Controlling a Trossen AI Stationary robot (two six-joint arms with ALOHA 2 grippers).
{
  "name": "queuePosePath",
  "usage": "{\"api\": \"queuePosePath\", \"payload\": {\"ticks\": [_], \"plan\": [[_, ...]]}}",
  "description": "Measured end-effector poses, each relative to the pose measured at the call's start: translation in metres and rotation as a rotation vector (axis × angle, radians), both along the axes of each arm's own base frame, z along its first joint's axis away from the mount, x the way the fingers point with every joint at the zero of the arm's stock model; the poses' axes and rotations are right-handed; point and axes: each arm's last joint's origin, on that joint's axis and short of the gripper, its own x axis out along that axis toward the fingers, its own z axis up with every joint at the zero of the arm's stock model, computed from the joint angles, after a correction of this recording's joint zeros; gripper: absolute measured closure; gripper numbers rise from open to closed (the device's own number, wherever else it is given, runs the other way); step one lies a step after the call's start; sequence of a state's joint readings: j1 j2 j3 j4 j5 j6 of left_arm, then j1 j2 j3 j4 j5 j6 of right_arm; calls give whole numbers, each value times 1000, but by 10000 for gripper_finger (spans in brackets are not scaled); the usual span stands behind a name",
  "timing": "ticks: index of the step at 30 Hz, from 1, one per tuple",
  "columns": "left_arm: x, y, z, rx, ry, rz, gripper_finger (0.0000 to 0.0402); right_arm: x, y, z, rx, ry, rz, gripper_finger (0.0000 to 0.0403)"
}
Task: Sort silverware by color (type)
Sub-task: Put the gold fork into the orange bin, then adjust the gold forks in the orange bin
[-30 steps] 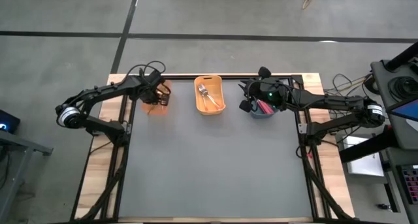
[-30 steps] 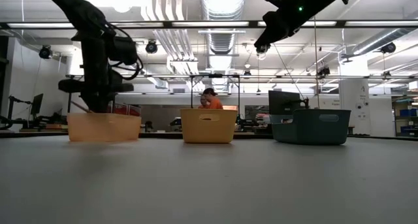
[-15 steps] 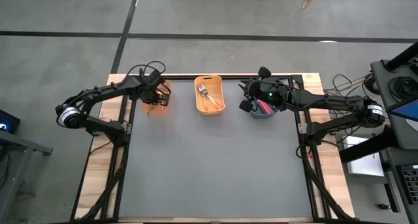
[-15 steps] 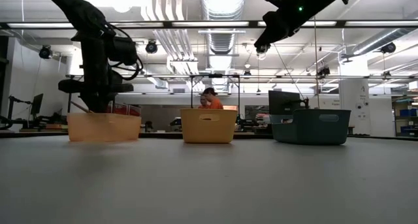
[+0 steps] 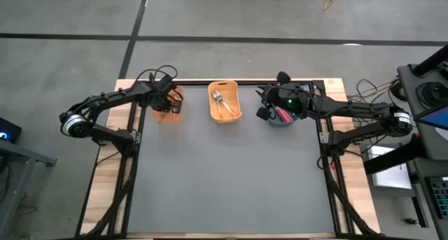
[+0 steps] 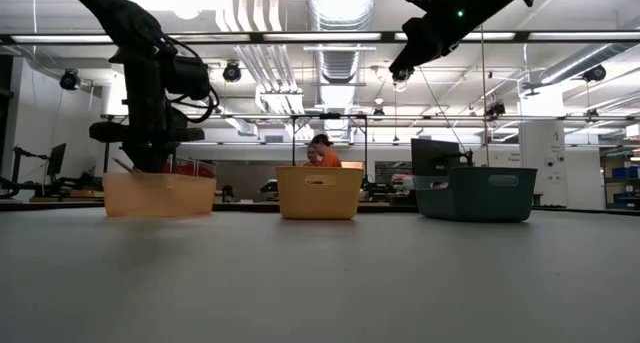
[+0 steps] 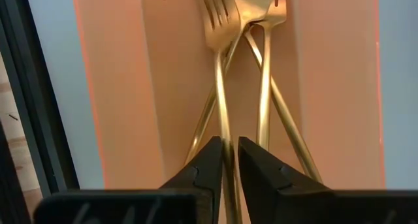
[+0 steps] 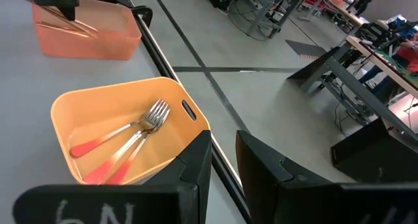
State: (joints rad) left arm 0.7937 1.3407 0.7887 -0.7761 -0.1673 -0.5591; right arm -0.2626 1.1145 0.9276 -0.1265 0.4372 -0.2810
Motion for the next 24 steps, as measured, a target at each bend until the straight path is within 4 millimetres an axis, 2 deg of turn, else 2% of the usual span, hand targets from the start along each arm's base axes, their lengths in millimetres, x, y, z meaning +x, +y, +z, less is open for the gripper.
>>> {"api": "queuePosePath", "payload": {"ticks": [12,24], "plan": [[0,0,1,3,9,-30,364,0,0,0,-2,5,2,339],[12,9,38,76,-16,-128,364,0,0,0,-4,9,3,339]]}}
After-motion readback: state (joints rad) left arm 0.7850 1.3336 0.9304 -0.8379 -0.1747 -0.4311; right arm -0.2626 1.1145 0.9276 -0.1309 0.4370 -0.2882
